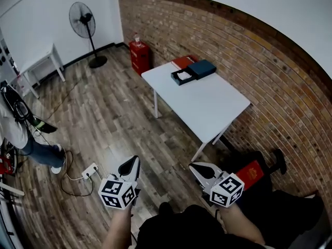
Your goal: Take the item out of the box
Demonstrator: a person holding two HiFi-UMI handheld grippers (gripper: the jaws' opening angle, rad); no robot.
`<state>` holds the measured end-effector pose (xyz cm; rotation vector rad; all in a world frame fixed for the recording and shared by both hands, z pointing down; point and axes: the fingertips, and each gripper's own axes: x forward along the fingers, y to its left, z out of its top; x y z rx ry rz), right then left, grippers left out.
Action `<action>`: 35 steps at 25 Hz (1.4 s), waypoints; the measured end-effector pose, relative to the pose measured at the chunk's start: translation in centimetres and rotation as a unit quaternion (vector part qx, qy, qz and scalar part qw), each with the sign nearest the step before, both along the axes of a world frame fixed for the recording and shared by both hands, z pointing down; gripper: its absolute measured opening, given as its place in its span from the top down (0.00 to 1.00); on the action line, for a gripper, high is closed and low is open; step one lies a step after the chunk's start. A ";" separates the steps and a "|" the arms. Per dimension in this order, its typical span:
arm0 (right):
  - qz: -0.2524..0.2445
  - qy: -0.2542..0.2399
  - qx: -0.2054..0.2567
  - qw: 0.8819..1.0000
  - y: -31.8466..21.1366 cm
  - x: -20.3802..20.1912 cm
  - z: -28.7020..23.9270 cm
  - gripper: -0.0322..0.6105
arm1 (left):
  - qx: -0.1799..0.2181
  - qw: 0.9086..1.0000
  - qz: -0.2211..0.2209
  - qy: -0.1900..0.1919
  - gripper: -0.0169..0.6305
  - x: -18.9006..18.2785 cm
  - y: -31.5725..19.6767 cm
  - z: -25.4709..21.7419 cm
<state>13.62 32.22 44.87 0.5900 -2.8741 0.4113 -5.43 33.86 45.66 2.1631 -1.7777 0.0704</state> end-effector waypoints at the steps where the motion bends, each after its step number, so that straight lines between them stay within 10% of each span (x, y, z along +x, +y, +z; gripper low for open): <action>1: -0.002 0.003 -0.003 1.000 -0.4 -0.4 0.1 0.95 | -0.006 1.000 -0.003 0.009 0.97 -0.5 -0.4 0.5; 12: 0.012 0.013 -0.071 0.997 -8.3 -2.3 5.1 0.95 | -0.053 0.998 0.011 0.020 0.97 -2.2 -8.3 4.0; 35: -0.004 -0.018 -0.089 0.996 -39.2 -6.5 6.2 0.95 | -0.067 0.994 0.082 -0.020 0.97 -0.6 -41.6 1.7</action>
